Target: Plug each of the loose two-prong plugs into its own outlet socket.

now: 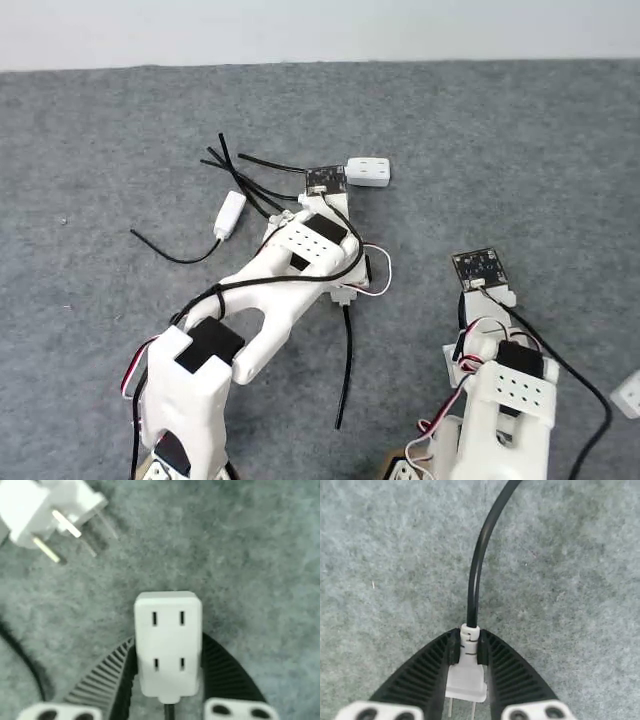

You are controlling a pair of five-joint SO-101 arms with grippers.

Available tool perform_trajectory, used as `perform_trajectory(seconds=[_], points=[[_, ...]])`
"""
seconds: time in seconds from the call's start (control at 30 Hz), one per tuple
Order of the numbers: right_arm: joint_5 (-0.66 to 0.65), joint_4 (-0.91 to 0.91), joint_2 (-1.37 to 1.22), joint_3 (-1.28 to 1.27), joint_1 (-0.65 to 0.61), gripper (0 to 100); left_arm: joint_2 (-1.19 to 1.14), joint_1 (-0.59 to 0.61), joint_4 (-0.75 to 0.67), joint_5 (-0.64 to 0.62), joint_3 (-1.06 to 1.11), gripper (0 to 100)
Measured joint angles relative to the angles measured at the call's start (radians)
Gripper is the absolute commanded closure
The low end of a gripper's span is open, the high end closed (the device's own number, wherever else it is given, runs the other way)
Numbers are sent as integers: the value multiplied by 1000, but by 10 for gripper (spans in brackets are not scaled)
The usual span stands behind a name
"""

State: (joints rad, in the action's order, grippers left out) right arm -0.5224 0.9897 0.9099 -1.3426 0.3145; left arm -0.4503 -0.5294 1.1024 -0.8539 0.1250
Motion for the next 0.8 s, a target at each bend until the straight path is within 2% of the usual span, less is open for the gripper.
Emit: perform_trajectory(seconds=[0.1, 0.23, 0.47, 0.67, 0.8], points=[[0, 0, 0, 0, 0, 991, 8, 0, 60, -14, 2, 637], [0, 0, 0, 0, 0, 991, 54, 0, 104, -17, 2, 704], [0, 0, 0, 0, 0, 991, 255, 0, 206, 138, 23, 983], [0, 0, 0, 0, 0, 991, 499, 18, 207, 324, 190, 987], [0, 0, 0, 0, 0, 991, 678, 129, 170, 407, 345, 987]])
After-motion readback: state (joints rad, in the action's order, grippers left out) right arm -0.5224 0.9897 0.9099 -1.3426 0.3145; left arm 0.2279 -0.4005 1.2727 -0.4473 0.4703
